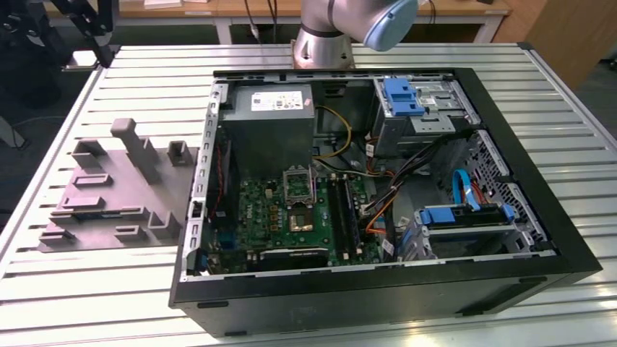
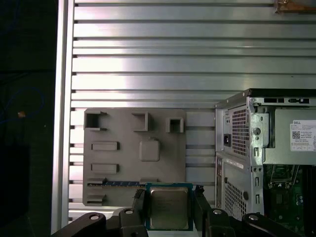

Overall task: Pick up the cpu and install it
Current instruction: 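Pick up the cpu and move it towards the insertion slot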

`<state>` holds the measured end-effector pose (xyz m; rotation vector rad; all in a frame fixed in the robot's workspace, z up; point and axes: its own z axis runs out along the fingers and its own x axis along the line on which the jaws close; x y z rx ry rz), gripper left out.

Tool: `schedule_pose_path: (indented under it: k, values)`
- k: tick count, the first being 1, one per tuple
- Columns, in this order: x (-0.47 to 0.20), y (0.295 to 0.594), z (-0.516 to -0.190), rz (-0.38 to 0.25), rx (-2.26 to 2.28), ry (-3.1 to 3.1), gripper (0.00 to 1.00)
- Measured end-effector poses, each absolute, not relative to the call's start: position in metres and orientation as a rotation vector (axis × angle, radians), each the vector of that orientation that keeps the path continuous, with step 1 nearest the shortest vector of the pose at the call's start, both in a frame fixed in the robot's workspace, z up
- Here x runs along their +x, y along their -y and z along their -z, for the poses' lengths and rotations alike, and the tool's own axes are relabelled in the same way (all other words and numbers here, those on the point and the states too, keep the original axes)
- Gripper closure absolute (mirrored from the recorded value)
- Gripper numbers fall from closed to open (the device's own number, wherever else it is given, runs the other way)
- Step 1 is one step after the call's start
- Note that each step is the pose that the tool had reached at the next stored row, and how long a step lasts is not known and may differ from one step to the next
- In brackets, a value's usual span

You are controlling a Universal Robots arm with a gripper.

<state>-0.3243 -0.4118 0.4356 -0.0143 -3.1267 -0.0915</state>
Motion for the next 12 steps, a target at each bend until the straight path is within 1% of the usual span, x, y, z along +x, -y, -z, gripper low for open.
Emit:
schedule_pose_path:
  k: [12]
  values:
    - [-0.3307,0.4118,-0.4356,0.091,-0.014,3.127,0.53]
